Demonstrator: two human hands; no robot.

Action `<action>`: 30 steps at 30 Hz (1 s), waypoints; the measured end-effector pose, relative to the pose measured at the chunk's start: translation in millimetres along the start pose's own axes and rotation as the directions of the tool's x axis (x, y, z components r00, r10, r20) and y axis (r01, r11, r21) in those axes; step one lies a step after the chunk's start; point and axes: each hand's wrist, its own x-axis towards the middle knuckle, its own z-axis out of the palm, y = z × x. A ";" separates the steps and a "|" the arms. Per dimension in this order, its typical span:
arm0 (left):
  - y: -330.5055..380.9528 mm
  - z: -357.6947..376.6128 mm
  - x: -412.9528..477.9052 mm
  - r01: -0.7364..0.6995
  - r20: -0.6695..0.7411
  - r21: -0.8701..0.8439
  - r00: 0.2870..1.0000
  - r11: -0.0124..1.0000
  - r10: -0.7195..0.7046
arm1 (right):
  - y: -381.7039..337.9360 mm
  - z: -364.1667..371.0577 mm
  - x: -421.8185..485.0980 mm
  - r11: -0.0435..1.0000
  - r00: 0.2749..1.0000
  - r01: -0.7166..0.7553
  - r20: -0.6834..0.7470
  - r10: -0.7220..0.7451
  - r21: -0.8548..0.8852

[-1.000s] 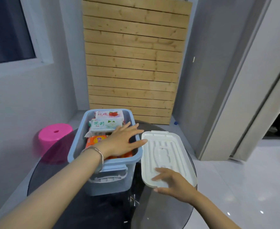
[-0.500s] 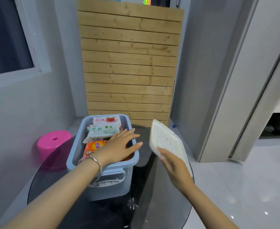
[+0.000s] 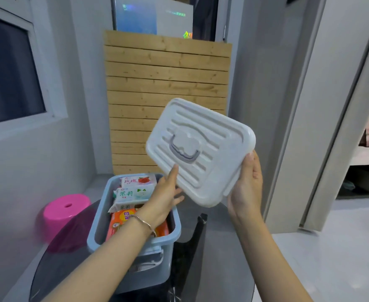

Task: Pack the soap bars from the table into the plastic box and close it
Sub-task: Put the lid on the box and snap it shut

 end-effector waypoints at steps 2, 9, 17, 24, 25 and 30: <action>12.3 -5.2 0.8 -0.059 -0.136 -0.215 0.990 0.975 0.030 | 2.7 3.3 -2.9 0.996 0.997 -0.083 0.014 0.082 0.029; 41.7 -81.8 -2.0 -0.239 -0.485 0.074 0.840 0.968 0.244 | 27.4 10.1 -20.2 0.925 0.922 -0.312 0.164 0.350 -0.216; 23.9 -142.6 -11.1 0.094 -0.486 0.285 0.872 0.954 0.059 | 81.0 24.6 -74.3 0.756 0.833 -0.369 0.168 0.527 -0.541; 1.1 -159.5 -14.5 0.236 -0.470 0.295 0.879 0.926 -0.074 | 79.4 24.8 -96.9 0.724 0.849 -0.275 0.193 0.491 -0.633; -1.0 -160.2 -15.1 0.240 -0.466 0.271 0.880 0.932 -0.091 | 79.0 24.2 -101.2 0.725 0.855 -0.269 0.189 0.483 -0.634; -7.6 -159.2 -15.0 0.223 -0.439 0.137 0.887 0.965 -0.142 | 81.7 17.4 -114.3 0.735 0.859 -0.294 0.169 0.484 -0.612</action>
